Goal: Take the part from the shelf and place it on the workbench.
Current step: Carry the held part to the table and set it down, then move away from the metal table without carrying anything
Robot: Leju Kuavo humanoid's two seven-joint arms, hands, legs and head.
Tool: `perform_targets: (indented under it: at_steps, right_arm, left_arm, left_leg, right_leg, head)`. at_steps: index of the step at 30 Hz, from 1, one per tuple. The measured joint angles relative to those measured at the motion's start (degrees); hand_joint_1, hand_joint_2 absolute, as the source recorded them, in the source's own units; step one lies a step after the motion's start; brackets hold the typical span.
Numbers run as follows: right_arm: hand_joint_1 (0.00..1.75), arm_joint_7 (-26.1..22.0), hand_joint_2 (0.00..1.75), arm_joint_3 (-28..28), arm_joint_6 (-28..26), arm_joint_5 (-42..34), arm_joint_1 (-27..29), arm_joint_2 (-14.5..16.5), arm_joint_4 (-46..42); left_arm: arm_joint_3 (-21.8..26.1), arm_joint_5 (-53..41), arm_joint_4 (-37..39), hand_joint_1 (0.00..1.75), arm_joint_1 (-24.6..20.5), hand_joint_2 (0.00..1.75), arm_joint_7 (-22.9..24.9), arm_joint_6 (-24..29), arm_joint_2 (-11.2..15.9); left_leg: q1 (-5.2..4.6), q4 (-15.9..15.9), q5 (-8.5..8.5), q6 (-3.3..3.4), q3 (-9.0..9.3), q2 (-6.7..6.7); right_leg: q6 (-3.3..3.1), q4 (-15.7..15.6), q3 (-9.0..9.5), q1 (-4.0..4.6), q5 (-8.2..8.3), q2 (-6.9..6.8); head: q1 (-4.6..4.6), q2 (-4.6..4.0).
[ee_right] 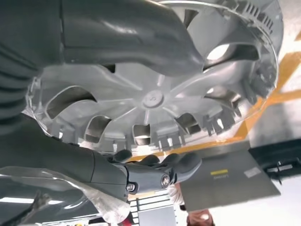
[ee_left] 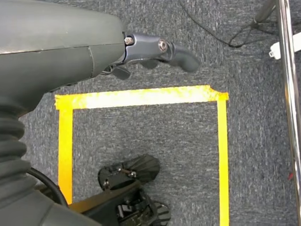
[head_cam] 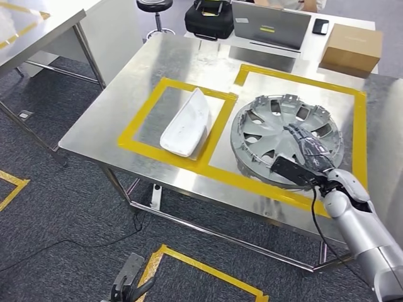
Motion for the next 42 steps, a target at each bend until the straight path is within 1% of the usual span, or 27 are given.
perform_targets:
  at_steps: [2,5,6,7,8,10,12,14,16,18,20,21,22,23,24,26,28,30,31,33,35,36,37,38,39,40,42]
  right_arm:
    - [0.0,-0.69,0.0,-0.91,-1.85,-1.45,1.42,0.16,-2.31]
    - [0.0,-1.96,0.0,-3.73,-5.38,-5.16,5.47,0.82,-8.3]
    - [0.0,-2.59,0.0,-4.86,-6.33,-6.66,7.12,1.16,-10.53]
    - [0.0,-3.27,0.0,-5.93,-7.12,-8.04,8.77,1.44,-12.76]
    - [0.0,-3.96,0.0,-7.03,-7.92,-9.39,10.55,1.76,-15.21]
    - [0.0,-5.38,0.0,-9.47,-9.55,-11.94,14.52,2.46,-21.1]
    - [0.0,-6.55,0.0,-11.86,-10.81,-14.07,18.25,3.14,-26.66]
    - [0.0,-7.48,0.0,-13.84,-11.61,-15.92,21.55,3.68,-31.01]
    - [0.0,-8.9,0.0,-15.84,-12.45,-18.46,25.23,4.43,-35.05]
    - [0.0,-10.51,0.0,-17.96,-13.26,-21.11,28.8,5.45,-38.73]
    - [0.0,-11.68,0.0,-19.73,-13.84,-22.99,31.44,6.48,-41.42]
    - [0.0,-12.25,0.0,-20.46,-14.19,-23.82,32.7,7.06,-42.51]
    - [0.0,-12.83,0.0,-21.13,-14.62,-24.58,34.13,7.74,-43.55]
    - [0.0,-13.41,0.0,-21.76,-15.09,-25.28,35.75,8.52,-44.59]
    - [0.0,-13.85,0.0,-22.29,-15.58,-25.89,37.28,9.34,-45.5]
    - [0.0,-14.19,0.0,-23.25,-16.5,-26.98,39.42,10.92,-46.72]
    - [0.0,-14.01,0.0,-24.47,-17.29,-28.5,40.99,12.46,-47.13]
    - [0.0,-13.81,0.0,-26.03,-17.58,-30.81,42.97,14.15,-46.95]
    - [0.0,-13.8,0.0,-26.84,-17.56,-32.0,43.82,15.11,-46.61]
    - [0.0,-13.78,0.0,-28.39,-17.63,-33.71,45.1,16.96,-45.56]
    - [0.0,-13.42,0.0,-30.04,-17.99,-34.45,46.16,18.56,-44.08]
    - [0.0,-13.14,0.0,-31.05,-18.25,-34.59,46.59,19.31,-42.95]
    - [0.0,-12.93,0.0,-32.24,-18.46,-34.61,46.97,20.1,-41.56]
    - [0.0,-12.9,0.0,-33.47,-18.51,-34.57,47.27,20.84,-40.09]
    - [0.0,-12.99,0.0,-34.73,-18.37,-34.5,47.53,21.56,-38.7]
    - [0.0,-13.18,0.0,-36.06,-17.99,-34.44,47.7,22.36,-37.41]
    - [0.0,-13.48,0.0,-38.66,-17.04,-34.24,47.74,23.79,-34.95]
  left_arm:
    - [0.0,0.24,-0.01,0.0,-0.01,0.0,0.14,0.21,0.02]
    - [0.0,0.56,0.01,0.0,0.27,0.0,0.74,0.66,0.04]
    - [0.01,0.74,0.01,0.0,0.48,0.0,0.89,0.78,0.05]
    - [0.02,0.97,0.01,0.0,0.66,0.0,0.91,0.9,0.05]
    - [0.05,1.2,0.01,0.0,0.78,0.0,0.91,1.05,0.06]
    - [0.11,1.56,0.01,0.0,0.92,0.0,0.89,1.39,0.08]
    - [0.17,1.81,0.01,0.0,1.1,0.0,0.82,1.69,0.08]
    - [0.32,2.06,0.01,0.0,1.42,0.0,0.79,1.98,0.09]
    - [0.6,2.32,0.01,0.0,1.71,0.0,0.72,2.36,0.09]
    - [0.91,2.58,0.01,0.0,1.87,0.0,0.62,2.75,0.07]
    - [1.1,2.72,0.01,0.0,2.0,0.0,0.58,2.96,0.05]
    - [1.15,2.77,0.01,0.0,2.06,0.0,0.55,3.02,0.03]
    - [1.2,2.9,0.01,0.0,2.13,0.0,0.48,3.1,0.0]
    - [1.31,3.06,0.01,0.0,2.22,0.0,0.33,3.22,-0.03]
    - [1.44,3.26,0.01,0.0,2.33,0.0,0.13,3.36,-0.07]
    - [1.83,3.68,0.01,0.0,2.52,0.0,-0.31,3.66,-0.2]
    - [2.26,4.15,0.01,0.0,2.62,0.0,-0.71,3.98,-0.39]
    - [2.71,4.65,0.02,0.0,2.83,0.0,-1.11,4.3,-0.53]
    - [2.94,4.88,0.03,0.0,3.03,0.0,-1.26,4.46,-0.56]
    - [3.41,5.28,0.05,0.0,3.5,0.0,-1.38,4.74,-0.57]
    - [3.86,5.67,0.05,0.0,3.77,0.0,-1.44,4.98,-0.58]
    - [4.1,5.92,0.05,0.0,3.85,0.0,-1.51,5.11,-0.59]
    - [4.35,6.12,0.06,0.0,3.93,0.0,-1.62,5.23,-0.59]
    - [4.59,6.29,0.07,0.0,4.03,0.0,-1.79,5.32,-0.6]
    - [4.83,6.45,0.07,0.0,4.11,0.0,-1.97,5.39,-0.6]
    - [5.04,6.57,0.07,0.0,4.17,0.0,-2.15,5.47,-0.61]
    - [5.34,6.77,0.07,0.0,4.18,0.0,-2.38,5.62,-0.63]
  left_leg:
    - [0.1,1.89,-1.47,-0.66,-0.71,0.05]
    - [0.62,11.69,-6.6,-1.62,-4.72,0.15]
    - [0.8,14.3,-7.57,-1.82,-5.7,0.17]
    - [0.95,15.03,-7.53,-1.94,-5.83,0.18]
    - [1.07,13.65,-6.54,-2.0,-4.91,0.19]
    - [1.21,6.59,-3.41,-1.92,-0.98,0.15]
    - [1.15,1.12,-1.83,-1.61,1.81,0.0]
    - [0.93,0.22,-1.72,-1.09,2.02,-0.1]
    - [0.92,-0.09,-1.21,-0.18,1.87,-0.03]
    - [0.94,-0.51,-0.53,0.85,1.54,0.04]
    - [0.67,-0.53,0.07,1.44,0.8,0.18]
    - [0.49,-0.52,0.43,1.58,0.3,0.26]
    - [0.34,-0.5,0.82,1.65,-0.22,0.32]
    - [0.24,-0.48,1.24,1.65,-0.77,0.34]
    - [0.18,-0.46,1.69,1.58,-1.31,0.34]
    - [0.05,-0.32,2.55,1.23,-2.18,0.33]
    - [-0.06,-0.26,3.47,0.61,-2.58,0.41]
    - [0.03,-0.53,4.35,-0.12,-2.64,0.46]
    - [0.15,-0.42,4.05,-0.5,-2.78,0.46]
    - [0.31,2.02,0.39,-1.23,-3.48,0.44]
    - [0.47,8.58,-5.8,-1.76,-4.6,0.46]
    - [0.56,12.06,-7.73,-1.95,-4.89,0.46]
    - [0.64,14.53,-8.35,-2.08,-4.7,0.46]
    - [0.72,15.12,-7.71,-2.14,-3.73,0.46]
    - [0.8,13.65,-6.4,-2.13,-1.89,0.47]
    - [0.89,10.19,-5.11,-2.05,0.93,0.46]
    - [0.89,2.24,-4.6,-1.66,6.39,0.37]
  right_leg:
    - [-0.6,-0.29,0.29,-0.32,0.22,-0.11]
    - [-1.03,-0.34,0.6,-0.46,0.23,-0.44]
    - [-1.04,-0.32,0.63,-0.46,0.25,-0.51]
    - [-1.03,-0.29,0.63,-0.47,0.26,-0.52]
    - [-1.02,-0.26,0.64,-0.49,0.26,-0.53]
    - [-0.83,-0.16,0.61,-0.48,0.23,-0.53]
    - [-0.28,-0.02,0.41,-0.3,0.29,-0.48]
    - [0.44,-0.13,0.26,-0.27,0.57,-0.45]
    - [1.02,0.02,0.03,-0.48,0.11,-0.4]
    - [1.2,3.25,-1.22,-0.53,-3.26,-0.24]
    - [1.09,10.13,-3.42,-0.4,-8.23,-0.12]
    - [1.02,13.18,-4.16,-0.33,-9.84,-0.1]
    - [0.92,14.69,-4.09,-0.24,-10.33,-0.1]
    - [0.77,14.14,-2.92,-0.13,-9.67,-0.1]
    - [0.57,11.54,-0.7,-0.01,-8.23,-0.11]
    - [0.16,3.49,5.25,0.24,-6.06,-0.17]
    - [-0.13,-1.47,8.37,0.48,-5.79,-0.2]
    - [-0.6,-2.18,8.1,0.7,-5.41,-0.21]
    - [-0.95,-2.3,7.69,0.68,-4.95,-0.27]
    - [-1.72,-2.49,6.79,0.5,-3.73,-0.41]
    - [-2.09,-2.43,5.74,0.48,-2.61,-0.55]
    - [-2.12,-2.36,5.2,0.49,-2.03,-0.61]
    - [-2.08,-2.24,4.55,0.5,-1.44,-0.67]
    - [-2.0,-2.07,3.86,0.49,-0.9,-0.69]
    - [-1.89,-1.85,3.05,0.48,-0.43,-0.7]
    - [-1.74,-1.57,2.32,0.46,-0.04,-0.69]
    - [-1.28,-1.04,1.26,0.56,0.55,-0.68]
  head:
    - [-0.17,0.0]
    - [-0.44,0.0]
    - [-0.48,0.0]
    - [-0.51,0.0]
    - [-0.55,0.0]
    - [-0.57,0.0]
    - [-0.6,0.0]
    - [-0.63,0.0]
    - [-0.62,0.0]
    - [-0.54,0.0]
    - [-0.51,0.0]
    - [-0.52,0.0]
    - [-0.54,-0.01]
    - [-0.53,-0.01]
    - [-0.53,0.0]
    - [-0.51,0.0]
    - [-0.5,0.0]
    - [-0.38,0.0]
    - [-0.32,0.0]
    - [-0.56,0.0]
    - [-0.82,0.0]
    - [-0.85,0.0]
    - [-0.85,0.0]
    - [-0.86,0.0]
    - [-0.86,0.0]
    - [-0.87,0.0]
    - [-0.86,0.0]
